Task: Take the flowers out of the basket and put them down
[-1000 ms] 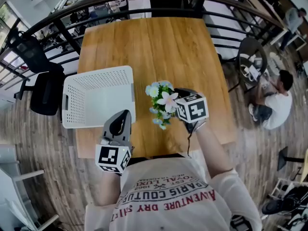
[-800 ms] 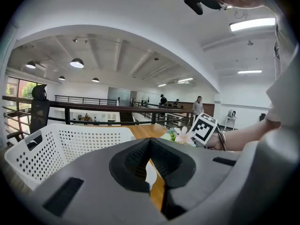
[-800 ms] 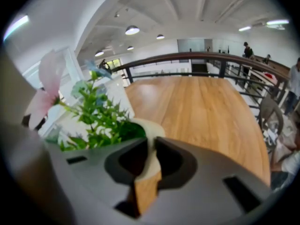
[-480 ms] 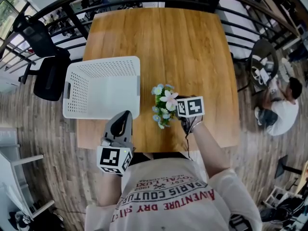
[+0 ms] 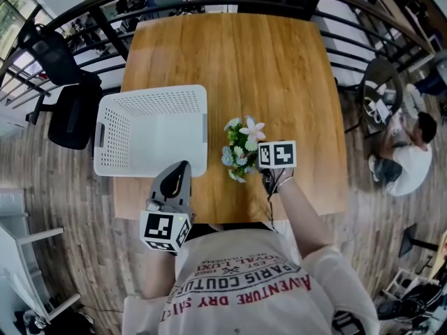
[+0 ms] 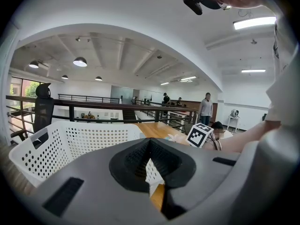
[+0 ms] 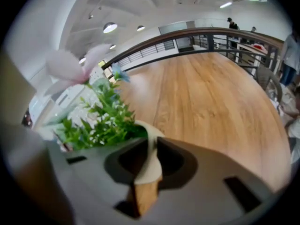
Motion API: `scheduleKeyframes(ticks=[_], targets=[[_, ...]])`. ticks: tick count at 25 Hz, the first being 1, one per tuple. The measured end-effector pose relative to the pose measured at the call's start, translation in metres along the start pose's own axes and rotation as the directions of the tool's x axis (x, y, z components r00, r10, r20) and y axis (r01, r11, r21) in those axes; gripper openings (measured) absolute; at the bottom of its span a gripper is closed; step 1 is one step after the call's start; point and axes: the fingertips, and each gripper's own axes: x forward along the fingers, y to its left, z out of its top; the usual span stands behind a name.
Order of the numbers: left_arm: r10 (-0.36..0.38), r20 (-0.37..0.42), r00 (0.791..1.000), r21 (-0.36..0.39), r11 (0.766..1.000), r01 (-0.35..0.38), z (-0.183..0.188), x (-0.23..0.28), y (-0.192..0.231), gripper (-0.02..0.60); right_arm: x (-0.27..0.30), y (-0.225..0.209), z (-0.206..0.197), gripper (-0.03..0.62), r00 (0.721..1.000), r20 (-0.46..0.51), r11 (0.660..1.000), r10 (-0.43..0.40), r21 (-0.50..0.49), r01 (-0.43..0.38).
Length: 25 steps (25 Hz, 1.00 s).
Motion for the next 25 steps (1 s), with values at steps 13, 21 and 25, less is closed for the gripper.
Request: scheduleKeyframes(ticks=[13,21,25], targets=[[-0.043,0.045,0.998,0.029,0.999,0.042,0.037,-0.006,0.022,0.026,-0.071,0.023,0.067,0.056,0.966,0.228,0.986,-0.125,-0.084,0.147],[-0.062,0.086,0.994,0.043,0.997,0.059,0.061,-0.014,0.051,0.026,-0.156,0.098,0.135,0.037,0.834,0.551,0.958,-0.028,-0.225,0.180],[-0.066,0.102,0.993,0.051,0.997,0.061,0.069,-0.019,0.069,0.026,-0.175,0.142,0.140,0.029,0.761,0.645,0.953,0.062,-0.265,0.147]])
